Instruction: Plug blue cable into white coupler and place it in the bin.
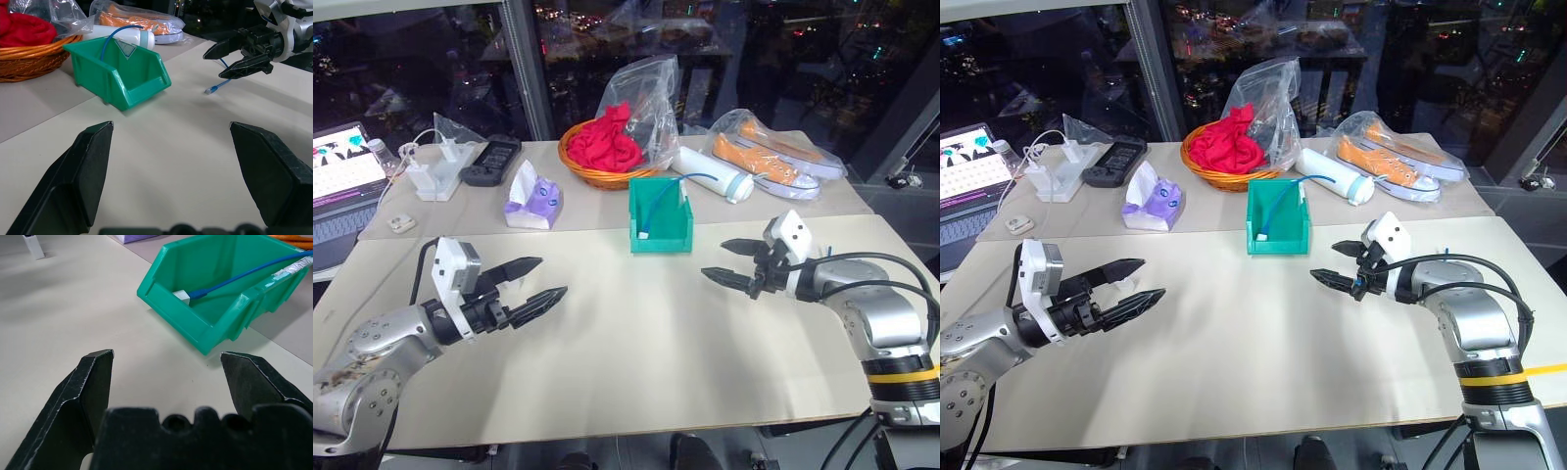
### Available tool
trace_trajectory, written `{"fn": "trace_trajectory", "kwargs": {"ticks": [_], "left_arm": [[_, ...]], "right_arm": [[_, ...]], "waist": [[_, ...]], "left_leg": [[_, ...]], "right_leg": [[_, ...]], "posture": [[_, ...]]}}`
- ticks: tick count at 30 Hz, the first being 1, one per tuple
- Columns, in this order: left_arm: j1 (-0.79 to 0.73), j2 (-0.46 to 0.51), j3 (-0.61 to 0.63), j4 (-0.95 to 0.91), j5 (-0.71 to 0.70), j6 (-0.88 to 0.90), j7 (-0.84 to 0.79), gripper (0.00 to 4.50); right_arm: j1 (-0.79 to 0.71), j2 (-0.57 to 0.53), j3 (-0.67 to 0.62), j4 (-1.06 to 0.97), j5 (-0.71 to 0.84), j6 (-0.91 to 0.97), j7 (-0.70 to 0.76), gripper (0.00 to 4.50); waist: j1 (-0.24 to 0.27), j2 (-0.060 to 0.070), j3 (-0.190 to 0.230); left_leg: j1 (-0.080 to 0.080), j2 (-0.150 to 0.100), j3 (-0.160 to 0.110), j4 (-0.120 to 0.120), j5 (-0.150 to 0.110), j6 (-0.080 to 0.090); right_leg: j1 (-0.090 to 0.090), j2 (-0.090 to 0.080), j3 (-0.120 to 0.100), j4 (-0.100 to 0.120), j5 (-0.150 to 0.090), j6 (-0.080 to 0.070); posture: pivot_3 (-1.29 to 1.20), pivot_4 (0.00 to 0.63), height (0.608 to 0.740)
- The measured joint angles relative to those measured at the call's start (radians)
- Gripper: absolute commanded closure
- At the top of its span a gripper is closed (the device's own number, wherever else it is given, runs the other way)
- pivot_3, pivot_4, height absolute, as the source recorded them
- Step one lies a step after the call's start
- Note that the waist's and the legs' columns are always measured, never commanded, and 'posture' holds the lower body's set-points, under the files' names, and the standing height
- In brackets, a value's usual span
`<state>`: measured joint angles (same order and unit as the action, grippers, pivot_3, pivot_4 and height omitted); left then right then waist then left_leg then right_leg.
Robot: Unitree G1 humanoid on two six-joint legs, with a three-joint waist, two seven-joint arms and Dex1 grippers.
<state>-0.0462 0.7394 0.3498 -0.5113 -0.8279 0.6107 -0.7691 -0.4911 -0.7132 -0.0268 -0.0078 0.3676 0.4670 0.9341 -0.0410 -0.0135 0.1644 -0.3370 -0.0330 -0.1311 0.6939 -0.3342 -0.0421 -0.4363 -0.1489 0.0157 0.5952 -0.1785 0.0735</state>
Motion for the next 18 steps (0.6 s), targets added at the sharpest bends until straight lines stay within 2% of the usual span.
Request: {"fn": "trace_trajectory", "kwargs": {"ticks": [3, 9, 13, 18], "left_arm": [[-0.012, 0.005, -0.012, 0.004, 0.002, 0.0, -0.021, 0.41], [-0.035, 0.102, -0.063, 0.007, 0.005, 0.0, -0.17, 0.41], [-0.073, 0.142, -0.089, 0.029, 0.011, 0.0, -0.244, 0.41], [-0.082, 0.148, -0.107, 0.049, 0.028, -0.001, -0.28, 0.41]], "right_arm": [[-0.004, -0.011, 0.006, 0.008, -0.005, 0.001, 0.005, 0.48], [-0.082, -0.106, 0.053, 0.096, -0.072, 0.034, 0.058, 0.48], [-0.125, -0.178, 0.141, 0.15, -0.145, 0.044, 0.135, 0.48], [-0.172, -0.181, 0.225, 0.273, -0.223, 0.049, 0.172, 0.48]], "waist": [[0.001, 0.0, 0.0], [0.0, 0.0, 0.0], [-0.001, 0.0, 0.0], [-0.004, 0.0, 0.0]], "left_leg": [[0.0, 0.0, 0.0, 0.0, 0.0, 0.0], [0.0, 0.0, 0.001, 0.0, -0.001, 0.002], [0.0, 0.0, 0.002, 0.0, -0.002, 0.003], [0.0, 0.0, 0.003, 0.0, -0.002, 0.003]], "right_leg": [[0.0, 0.0, 0.0, 0.0, 0.0, 0.0], [-0.001, 0.0, 0.001, 0.0, 0.0, 0.0], [-0.001, 0.0, 0.001, 0.0, 0.0, 0.0], [-0.001, 0.0, 0.001, 0.0, 0.0, 0.0]], "posture": [[0.0, 0.15, 0.723], [0.0, 0.15, 0.723], [0.0, 0.15, 0.723], [0.0, 0.15, 0.723]]}}
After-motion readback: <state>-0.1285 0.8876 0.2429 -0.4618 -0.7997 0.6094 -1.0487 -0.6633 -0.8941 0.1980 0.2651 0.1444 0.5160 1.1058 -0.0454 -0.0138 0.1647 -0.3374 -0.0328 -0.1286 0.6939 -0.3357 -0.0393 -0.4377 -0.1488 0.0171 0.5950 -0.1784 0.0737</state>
